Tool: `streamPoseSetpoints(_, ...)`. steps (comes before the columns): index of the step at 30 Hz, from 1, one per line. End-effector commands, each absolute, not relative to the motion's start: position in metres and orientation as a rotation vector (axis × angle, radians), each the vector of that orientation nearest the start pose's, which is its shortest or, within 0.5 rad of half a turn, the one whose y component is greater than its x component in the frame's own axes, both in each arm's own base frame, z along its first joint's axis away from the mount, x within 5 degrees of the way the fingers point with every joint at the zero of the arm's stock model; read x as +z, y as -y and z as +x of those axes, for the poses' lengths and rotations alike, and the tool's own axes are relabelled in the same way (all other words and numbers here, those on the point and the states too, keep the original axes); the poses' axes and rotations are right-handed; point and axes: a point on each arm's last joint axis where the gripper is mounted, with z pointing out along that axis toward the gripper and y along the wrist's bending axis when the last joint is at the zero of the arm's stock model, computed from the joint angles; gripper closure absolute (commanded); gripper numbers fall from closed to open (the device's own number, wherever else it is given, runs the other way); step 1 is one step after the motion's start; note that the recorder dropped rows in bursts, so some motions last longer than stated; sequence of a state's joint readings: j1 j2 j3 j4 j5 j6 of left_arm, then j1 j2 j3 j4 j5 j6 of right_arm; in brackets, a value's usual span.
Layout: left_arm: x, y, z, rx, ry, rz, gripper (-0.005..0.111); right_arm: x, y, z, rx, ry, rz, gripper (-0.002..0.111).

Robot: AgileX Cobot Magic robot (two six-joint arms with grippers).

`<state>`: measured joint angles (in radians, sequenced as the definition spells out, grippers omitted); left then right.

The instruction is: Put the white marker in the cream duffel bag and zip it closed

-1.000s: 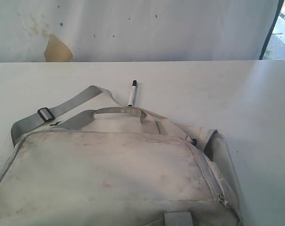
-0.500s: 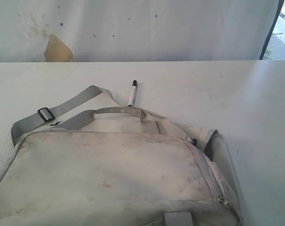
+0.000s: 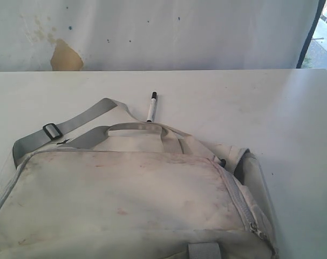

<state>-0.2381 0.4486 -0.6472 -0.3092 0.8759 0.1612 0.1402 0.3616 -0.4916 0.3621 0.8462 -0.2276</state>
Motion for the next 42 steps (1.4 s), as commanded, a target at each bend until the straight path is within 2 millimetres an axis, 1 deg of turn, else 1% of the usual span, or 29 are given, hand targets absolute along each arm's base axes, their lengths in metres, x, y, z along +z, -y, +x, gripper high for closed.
streamPoseSetpoints(1, 0.322, 0.046, 0.077, -0.421, -2.156, 0.453, 0.107, 0.292, -0.041, 0.071, 0.46, -2.306, -0.327, 0.061)
streamPoseSetpoints(4, 0.32, 0.052, 0.085, -0.437, -2.167, 0.485, 0.107, 0.292, -0.047, 0.086, 0.49, -2.399, -0.378, 0.061)
streamPoseSetpoints(6, 0.317, 0.055, 0.092, -0.443, -2.183, 0.491, 0.107, 0.287, -0.052, 0.097, 0.476, -2.44, -0.48, 0.061)
streamPoseSetpoints(10, 0.311, 0.064, 0.106, -0.486, -2.246, 0.472, 0.107, 0.268, -0.065, 0.118, 0.458, -2.527, -0.774, 0.061)
streamPoseSetpoints(14, 0.304, 0.068, 0.113, -0.504, -2.304, 0.468, 0.107, 0.245, -0.079, 0.133, 0.446, -2.552, -1.102, 0.061)
streamPoseSetpoints(17, 0.303, 0.068, 0.114, -0.504, -2.318, 0.472, 0.107, 0.233, -0.084, 0.141, 0.435, -2.53, -1.285, 0.061)
streamPoseSetpoints(18, 0.303, 0.068, 0.114, -0.504, -2.318, 0.472, 0.107, 0.23, -0.085, 0.143, 0.431, -2.526, -1.311, 0.061)
streamPoseSetpoints(20, 0.303, 0.068, 0.114, -0.499, -2.317, 0.474, 0.107, 0.225, -0.086, 0.149, 0.417, -2.537, -1.309, 0.061)
streamPoseSetpoints(23, 0.303, 0.068, 0.114, -0.499, -2.317, 0.474, 0.107, 0.221, -0.086, 0.152, 0.412, -2.555, -1.316, 0.061)
streamPoseSetpoints(27, 0.303, 0.068, 0.115, -0.499, -2.314, 0.472, 0.107, 0.218, -0.085, 0.152, 0.386, -2.558, -1.328, 0.062)
streamPoseSetpoints(31, 0.305, 0.068, 0.116, -0.497, -2.288, 0.46, 0.107, 0.206, -0.082, 0.148, 0.359, -2.57, -1.321, 0.067)
streamPoseSetpoints(34, 0.305, 0.068, 0.117, -0.497, -2.287, 0.459, 0.107, 0.203, -0.081, 0.149, 0.341, -2.553, -1.296, 0.068)
streamPoseSetpoints(39, 0.305, 0.068, 0.117, -0.497, -2.284, 0.458, 0.107, 0.201, -0.086, 0.148, 0.438, -2.573, -1.22, 0.068)
streamPoseSetpoints(42, 0.305, 0.068, 0.117, -0.497, -2.284, 0.458, 0.107, 0.195, -0.086, 0.146, 0.444, -2.563, -1.281, 0.068)
